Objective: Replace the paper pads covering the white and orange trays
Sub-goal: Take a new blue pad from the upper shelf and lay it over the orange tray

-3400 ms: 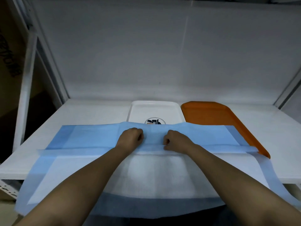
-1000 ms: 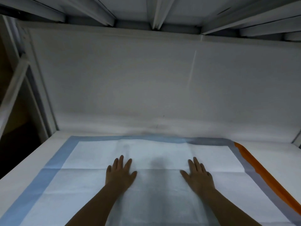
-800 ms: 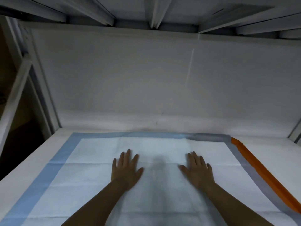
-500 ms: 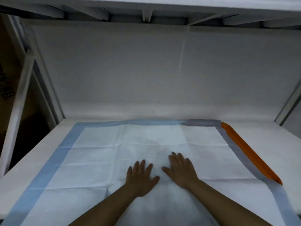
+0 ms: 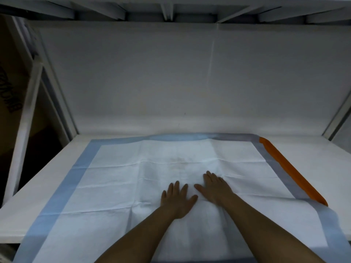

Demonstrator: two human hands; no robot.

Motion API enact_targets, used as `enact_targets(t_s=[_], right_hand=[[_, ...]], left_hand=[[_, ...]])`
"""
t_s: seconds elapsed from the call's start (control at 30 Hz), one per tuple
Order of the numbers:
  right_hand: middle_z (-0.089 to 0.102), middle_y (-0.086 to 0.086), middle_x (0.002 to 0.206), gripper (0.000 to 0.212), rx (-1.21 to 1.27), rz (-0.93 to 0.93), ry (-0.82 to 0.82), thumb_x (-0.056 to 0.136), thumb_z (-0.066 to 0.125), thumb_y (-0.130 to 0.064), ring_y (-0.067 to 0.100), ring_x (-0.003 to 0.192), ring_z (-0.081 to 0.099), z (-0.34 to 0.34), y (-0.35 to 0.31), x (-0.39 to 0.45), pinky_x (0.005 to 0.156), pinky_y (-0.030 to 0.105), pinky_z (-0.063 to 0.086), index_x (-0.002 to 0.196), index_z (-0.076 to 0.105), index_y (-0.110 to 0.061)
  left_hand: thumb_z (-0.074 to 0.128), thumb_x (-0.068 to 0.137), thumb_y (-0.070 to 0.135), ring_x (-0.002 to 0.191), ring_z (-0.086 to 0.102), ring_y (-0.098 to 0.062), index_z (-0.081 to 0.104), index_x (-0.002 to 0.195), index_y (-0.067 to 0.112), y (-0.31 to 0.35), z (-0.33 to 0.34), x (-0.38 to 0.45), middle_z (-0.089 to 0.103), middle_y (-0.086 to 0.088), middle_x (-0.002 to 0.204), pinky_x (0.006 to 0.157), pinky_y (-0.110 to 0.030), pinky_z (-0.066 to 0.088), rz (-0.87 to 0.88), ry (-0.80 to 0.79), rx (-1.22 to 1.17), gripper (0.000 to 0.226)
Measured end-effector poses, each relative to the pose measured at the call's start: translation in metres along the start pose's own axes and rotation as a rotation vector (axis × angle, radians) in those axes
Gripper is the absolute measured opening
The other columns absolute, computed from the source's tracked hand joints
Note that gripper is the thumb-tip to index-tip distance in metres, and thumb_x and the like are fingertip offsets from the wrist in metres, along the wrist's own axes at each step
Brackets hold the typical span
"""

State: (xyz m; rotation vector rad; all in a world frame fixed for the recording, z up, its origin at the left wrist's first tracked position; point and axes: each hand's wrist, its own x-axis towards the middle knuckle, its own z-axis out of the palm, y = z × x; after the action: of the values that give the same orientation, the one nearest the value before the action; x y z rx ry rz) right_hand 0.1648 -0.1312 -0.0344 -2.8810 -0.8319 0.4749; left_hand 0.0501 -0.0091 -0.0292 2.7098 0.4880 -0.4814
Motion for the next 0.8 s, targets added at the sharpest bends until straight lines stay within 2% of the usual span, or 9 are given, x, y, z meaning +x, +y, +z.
enact_targets(t_s=[0.07,0.17,0.23,0.4,0.5,0.57,0.63,0.73,0.8], right_hand=[[0.010,0.007,0.160,0.075,0.062,-0.005,0.026,0.096,0.027,-0.059,0.020,0.146,0.012,-0.004,-0.003,-0.003,0.119,0.035,0.011,0.152,0.012,-0.011],[0.031,0.008,0.152,0.064,0.192,-0.052,0.166,0.097,0.038,-0.049,0.022,0.137,0.034,-0.002,-0.009,-0.027,0.111,0.031,0.028,0.147,0.027,-0.011],[0.034,0.005,0.151,0.058,0.216,-0.091,0.200,0.098,0.041,-0.044,0.021,0.136,0.036,0.003,-0.015,-0.052,0.111,0.030,0.029,0.146,0.030,-0.013],[0.015,0.001,0.159,0.058,0.094,-0.210,0.124,0.101,0.035,-0.040,0.015,0.147,0.008,0.024,-0.030,-0.108,0.118,0.032,0.009,0.151,0.018,-0.018],[0.017,-0.001,0.159,0.061,0.068,-0.278,0.174,0.098,0.031,-0.050,0.014,0.147,0.009,0.032,-0.038,-0.136,0.117,0.031,0.010,0.150,0.023,-0.018],[0.017,-0.002,0.158,0.086,0.044,-0.345,0.169,0.084,0.013,-0.075,0.014,0.147,0.009,0.041,-0.047,-0.163,0.116,0.031,0.009,0.150,0.024,-0.019],[0.014,-0.002,0.159,0.106,0.039,-0.403,0.159,0.067,-0.001,-0.082,0.013,0.147,0.006,0.055,-0.054,-0.179,0.117,0.032,0.003,0.151,0.020,-0.021],[0.001,0.002,0.160,0.105,-0.050,-0.494,0.179,0.071,0.010,-0.084,0.019,0.148,-0.001,0.075,-0.060,-0.190,0.115,0.040,-0.010,0.153,0.010,-0.018],[0.004,0.008,0.160,0.106,-0.171,-0.513,0.224,0.075,0.027,-0.085,0.025,0.148,0.004,0.084,-0.061,-0.192,0.112,0.046,-0.008,0.152,0.012,-0.014]], left_hand=[[0.019,0.095,0.062,0.147,-0.009,-0.023,0.000,0.153,0.025,-0.003,-0.002,-0.003,-0.010,-0.004,0.160,0.119,-0.044,0.000,0.024,-0.014,-0.013,0.071],[0.019,0.096,0.061,0.148,-0.006,-0.024,0.001,0.153,0.025,-0.014,-0.003,-0.014,-0.008,-0.005,0.160,0.120,-0.043,0.002,0.040,-0.015,0.045,0.070],[0.019,0.096,0.060,0.148,-0.006,-0.025,0.001,0.152,0.025,-0.020,-0.004,-0.025,-0.008,-0.006,0.160,0.120,-0.043,0.003,0.037,0.011,0.106,0.068],[0.022,0.099,0.054,0.148,-0.005,-0.025,0.000,0.152,0.027,-0.027,-0.002,-0.058,-0.008,-0.005,0.160,0.118,-0.045,0.003,0.061,0.028,0.203,0.064],[0.024,0.099,0.051,0.148,-0.007,-0.024,-0.002,0.152,0.027,-0.035,-0.001,-0.076,-0.009,-0.004,0.160,0.118,-0.045,0.003,0.068,0.005,0.219,0.064],[0.026,0.099,0.050,0.148,-0.006,-0.024,-0.001,0.152,0.027,-0.042,0.002,-0.088,-0.009,-0.003,0.160,0.119,-0.045,0.005,0.064,-0.031,0.201,0.064],[0.027,0.100,0.049,0.148,-0.005,-0.025,0.000,0.153,0.027,-0.046,0.003,-0.094,-0.008,-0.003,0.160,0.119,-0.046,0.008,0.058,-0.052,0.195,0.063],[0.026,0.101,0.043,0.148,-0.005,-0.025,0.000,0.152,0.026,-0.047,0.002,-0.101,-0.008,-0.004,0.160,0.119,-0.045,0.007,0.062,-0.044,0.194,0.060],[0.026,0.102,0.040,0.148,-0.005,-0.025,0.000,0.153,0.026,-0.047,0.001,-0.107,-0.008,-0.004,0.160,0.120,-0.045,0.006,0.071,-0.049,0.190,0.058]])
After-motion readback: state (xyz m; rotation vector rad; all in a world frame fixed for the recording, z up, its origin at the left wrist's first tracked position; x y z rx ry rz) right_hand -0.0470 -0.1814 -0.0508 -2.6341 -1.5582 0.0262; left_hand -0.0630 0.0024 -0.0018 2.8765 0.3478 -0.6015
